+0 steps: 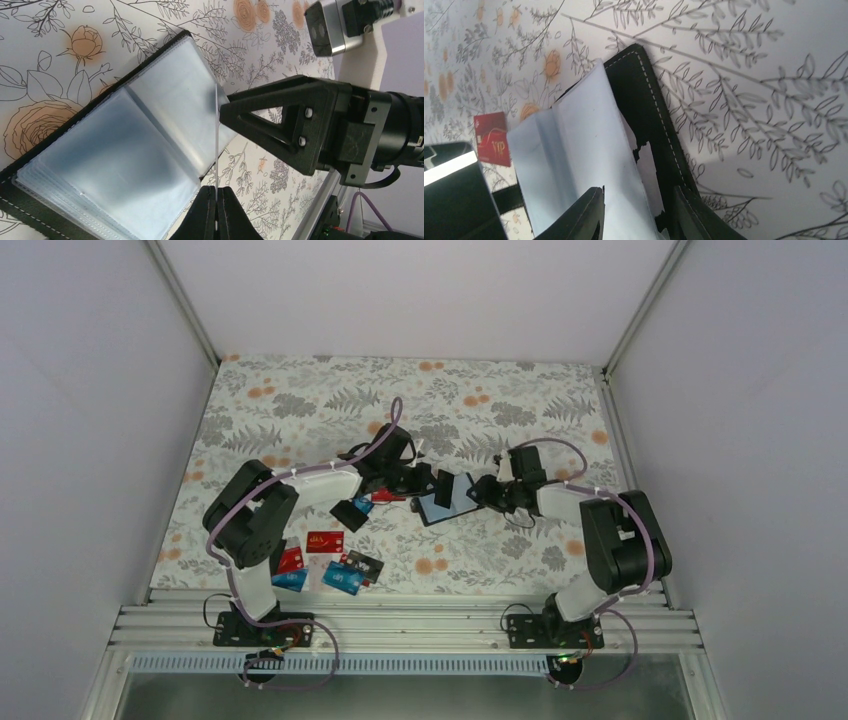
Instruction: Put the credit cards into the card holder
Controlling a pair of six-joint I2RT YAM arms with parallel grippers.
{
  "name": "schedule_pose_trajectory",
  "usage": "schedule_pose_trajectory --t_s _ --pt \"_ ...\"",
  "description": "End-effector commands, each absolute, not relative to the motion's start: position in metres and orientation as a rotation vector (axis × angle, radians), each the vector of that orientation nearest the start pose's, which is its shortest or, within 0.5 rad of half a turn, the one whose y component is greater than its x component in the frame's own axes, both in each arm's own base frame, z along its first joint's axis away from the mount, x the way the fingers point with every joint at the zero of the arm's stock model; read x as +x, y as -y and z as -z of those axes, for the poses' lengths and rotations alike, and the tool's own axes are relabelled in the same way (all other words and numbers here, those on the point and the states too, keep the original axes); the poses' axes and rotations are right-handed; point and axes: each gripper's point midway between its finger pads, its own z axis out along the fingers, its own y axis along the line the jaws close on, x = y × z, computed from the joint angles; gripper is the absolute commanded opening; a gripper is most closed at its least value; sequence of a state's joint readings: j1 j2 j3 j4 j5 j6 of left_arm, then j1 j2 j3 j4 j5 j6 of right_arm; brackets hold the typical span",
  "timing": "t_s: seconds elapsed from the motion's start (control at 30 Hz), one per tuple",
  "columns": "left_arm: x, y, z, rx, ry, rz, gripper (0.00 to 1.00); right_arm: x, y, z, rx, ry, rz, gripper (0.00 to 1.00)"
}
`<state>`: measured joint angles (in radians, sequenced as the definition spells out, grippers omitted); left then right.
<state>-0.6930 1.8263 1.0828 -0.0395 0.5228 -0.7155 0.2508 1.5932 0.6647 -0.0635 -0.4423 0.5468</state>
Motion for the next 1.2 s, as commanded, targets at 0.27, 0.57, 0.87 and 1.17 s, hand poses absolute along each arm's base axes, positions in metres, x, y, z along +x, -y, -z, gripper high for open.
schedule_pose_trajectory --t_s 0.27,0.57,0.87,1.17 --pt "0.305 0.361 -0.084 0.213 -2.638 1.194 0.02 0.250 -0.165 -0.009 0.299 -2.806 -1.028 0.39" --pt "0.300 0.361 -0.079 0.195 -2.671 1.215 0.02 0.273 -0.150 -0.020 0.270 -2.774 -0.861 0.50" --pt "0.291 0.371 -0.070 0.282 -2.705 1.298 0.02 0.288 -0.146 -0.026 0.262 -2.747 -0.824 0.54" --pt "0.288 0.378 -0.065 0.300 -2.726 1.347 0.02 0.299 -0.139 -0.032 0.271 -2.721 -0.777 0.73"
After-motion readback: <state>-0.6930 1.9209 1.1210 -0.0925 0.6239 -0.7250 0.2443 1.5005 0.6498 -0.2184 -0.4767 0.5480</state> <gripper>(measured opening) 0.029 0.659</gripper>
